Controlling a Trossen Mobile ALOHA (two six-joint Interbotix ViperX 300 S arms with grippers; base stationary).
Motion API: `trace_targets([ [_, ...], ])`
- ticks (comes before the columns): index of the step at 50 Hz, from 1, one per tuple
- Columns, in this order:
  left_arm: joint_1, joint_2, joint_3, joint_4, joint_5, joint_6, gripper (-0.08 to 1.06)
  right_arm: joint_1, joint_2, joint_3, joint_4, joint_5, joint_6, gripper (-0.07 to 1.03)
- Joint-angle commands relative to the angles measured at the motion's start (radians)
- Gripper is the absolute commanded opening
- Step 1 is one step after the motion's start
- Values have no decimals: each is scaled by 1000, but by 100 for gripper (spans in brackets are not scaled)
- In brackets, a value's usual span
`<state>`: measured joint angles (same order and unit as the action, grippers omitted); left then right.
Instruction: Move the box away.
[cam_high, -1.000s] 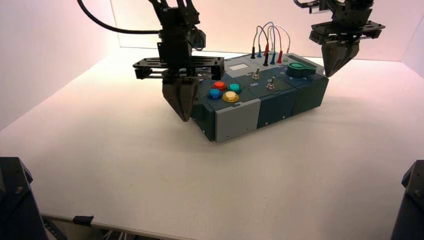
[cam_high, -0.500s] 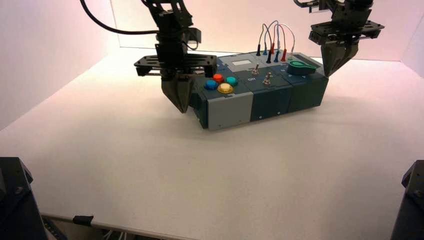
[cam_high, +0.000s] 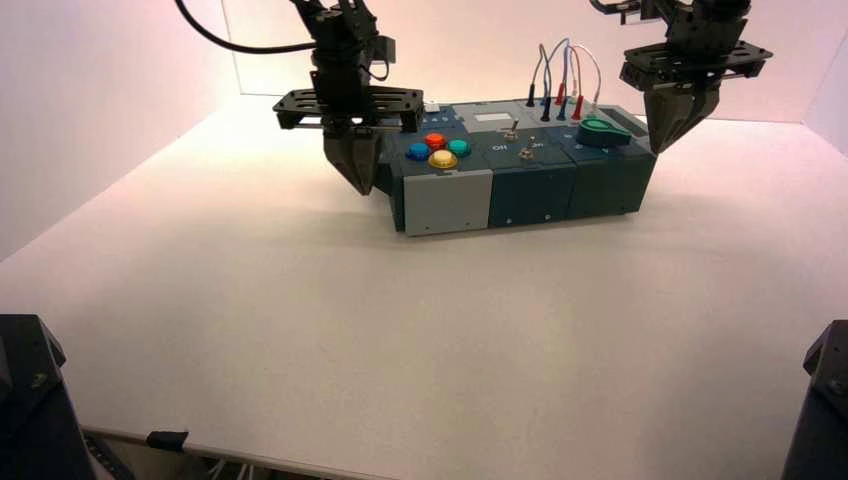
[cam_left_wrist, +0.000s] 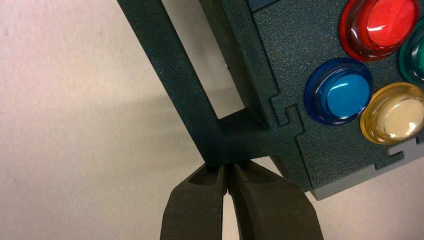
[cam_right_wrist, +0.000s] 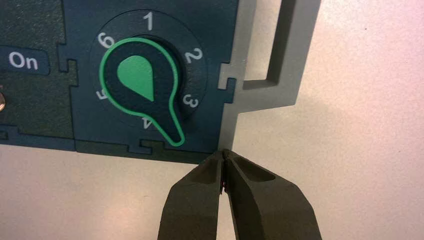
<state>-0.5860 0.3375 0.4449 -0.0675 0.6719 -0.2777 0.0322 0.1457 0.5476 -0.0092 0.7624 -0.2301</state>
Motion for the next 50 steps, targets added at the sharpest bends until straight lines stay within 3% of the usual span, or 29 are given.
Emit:
trace_targets([
  [1,0,5,-69,6,-15,23,-3,-3,-55,0,-2,-25,3,-2],
  [10,3,17,-87,6,-15,35,-3,-3,-84,0,-6,-37,8,-2],
  [21,23,15,-103,6,-15,52,-3,-17,-89,3,-61,-3,26,-2],
  [38,80,8,-126,6,-8,86,-3,-49,-61,-2,-66,-31,23,-2],
  [50,83,11,-141,6,-5,97,-3,-49,-21,0,-64,-52,21,-2],
])
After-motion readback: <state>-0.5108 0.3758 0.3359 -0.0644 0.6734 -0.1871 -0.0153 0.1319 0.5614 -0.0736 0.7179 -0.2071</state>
